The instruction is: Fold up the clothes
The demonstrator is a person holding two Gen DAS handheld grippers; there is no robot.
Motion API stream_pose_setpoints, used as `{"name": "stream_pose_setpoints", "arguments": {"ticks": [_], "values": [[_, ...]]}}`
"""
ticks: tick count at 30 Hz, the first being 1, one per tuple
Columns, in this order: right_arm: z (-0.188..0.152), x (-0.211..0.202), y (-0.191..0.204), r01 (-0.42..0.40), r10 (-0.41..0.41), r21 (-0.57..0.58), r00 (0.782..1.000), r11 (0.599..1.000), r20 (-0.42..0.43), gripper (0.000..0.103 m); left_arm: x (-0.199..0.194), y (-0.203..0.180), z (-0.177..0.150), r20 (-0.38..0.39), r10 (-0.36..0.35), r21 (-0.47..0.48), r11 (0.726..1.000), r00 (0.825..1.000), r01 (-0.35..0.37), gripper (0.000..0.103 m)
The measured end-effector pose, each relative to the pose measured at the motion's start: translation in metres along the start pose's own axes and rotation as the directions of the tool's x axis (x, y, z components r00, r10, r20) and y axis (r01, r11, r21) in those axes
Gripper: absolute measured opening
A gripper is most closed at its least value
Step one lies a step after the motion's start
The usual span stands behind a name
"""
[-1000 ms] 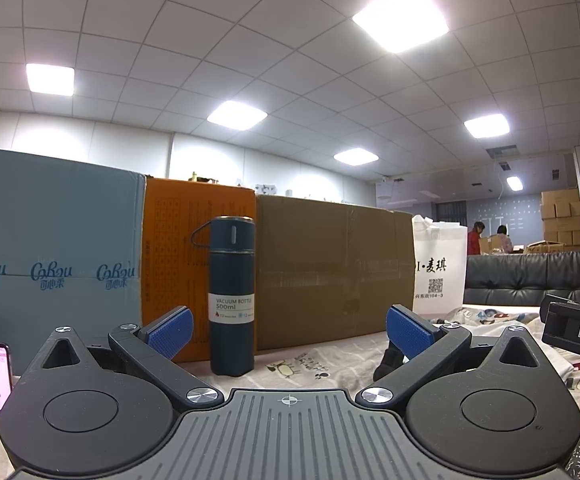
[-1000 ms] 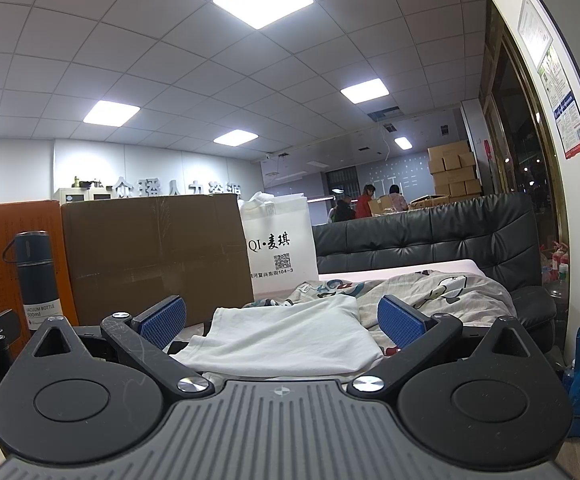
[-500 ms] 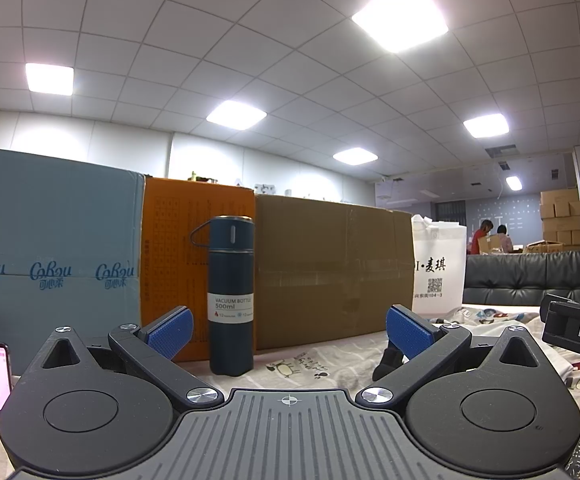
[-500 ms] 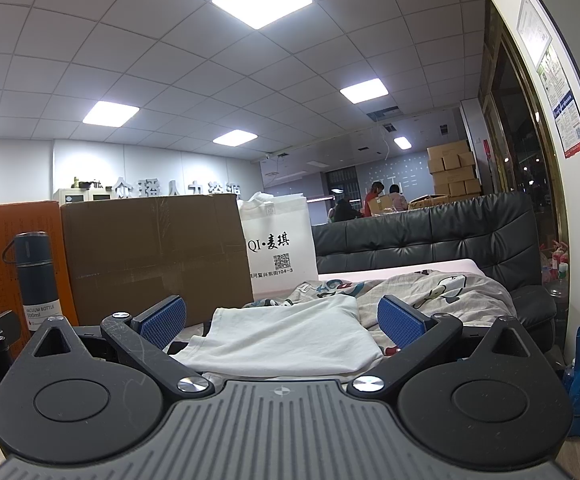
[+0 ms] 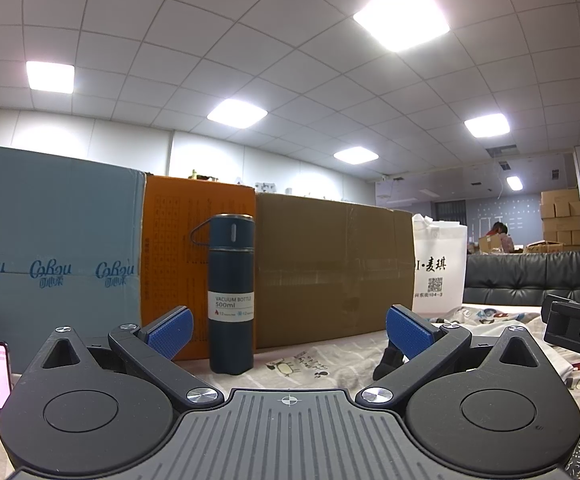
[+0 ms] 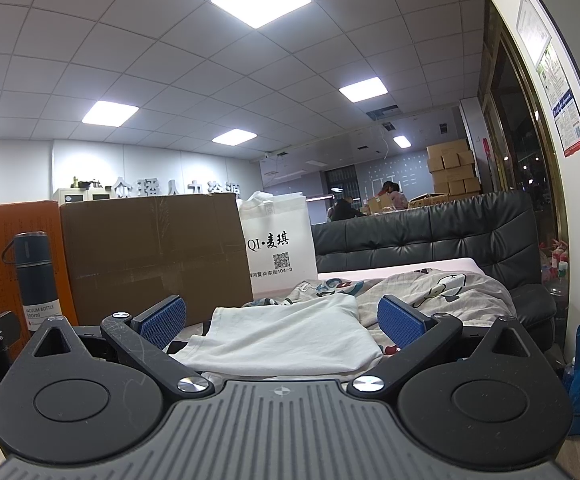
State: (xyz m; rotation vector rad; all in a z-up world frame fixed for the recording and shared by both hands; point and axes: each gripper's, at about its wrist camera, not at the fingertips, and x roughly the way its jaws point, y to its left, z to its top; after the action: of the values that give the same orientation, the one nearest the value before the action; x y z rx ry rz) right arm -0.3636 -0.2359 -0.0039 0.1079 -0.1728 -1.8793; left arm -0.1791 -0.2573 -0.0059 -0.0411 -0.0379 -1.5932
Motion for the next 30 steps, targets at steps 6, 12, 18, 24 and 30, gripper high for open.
{"name": "stream_pose_setpoints", "arguments": {"ticks": [6,12,18,24,30], "values": [[-0.0004,0.0001,0.0001,0.001,-0.001,0.0,1.0,1.0,-0.001,0.103,0.0003,0.0,-0.0003,-0.001,-0.001,-0.001,1.0,1.0,0.001,0.103],[0.0,-0.0002,-0.0001,0.001,-0.001,0.0,1.0,1.0,-0.002,0.103,0.0002,-0.0001,-0.0003,-0.002,0.0,-0.001,1.0,1.0,0.0,0.103],[0.0002,-0.0006,-0.0002,0.001,-0.001,0.0,1.0,1.0,-0.002,0.103,0.0005,0.0,-0.0002,-0.004,0.0,-0.002,1.0,1.0,0.0,0.103],[-0.0001,0.0004,0.0001,0.004,-0.004,-0.003,1.0,1.0,-0.009,0.103,0.0017,0.0003,-0.0005,-0.007,0.0,-0.003,1.0,1.0,0.0,0.103],[-0.0004,0.0029,0.0002,0.007,-0.007,-0.007,1.0,1.0,-0.022,0.103,0.0041,0.0004,-0.0006,-0.014,-0.002,-0.005,1.0,1.0,0.002,0.103]]}}
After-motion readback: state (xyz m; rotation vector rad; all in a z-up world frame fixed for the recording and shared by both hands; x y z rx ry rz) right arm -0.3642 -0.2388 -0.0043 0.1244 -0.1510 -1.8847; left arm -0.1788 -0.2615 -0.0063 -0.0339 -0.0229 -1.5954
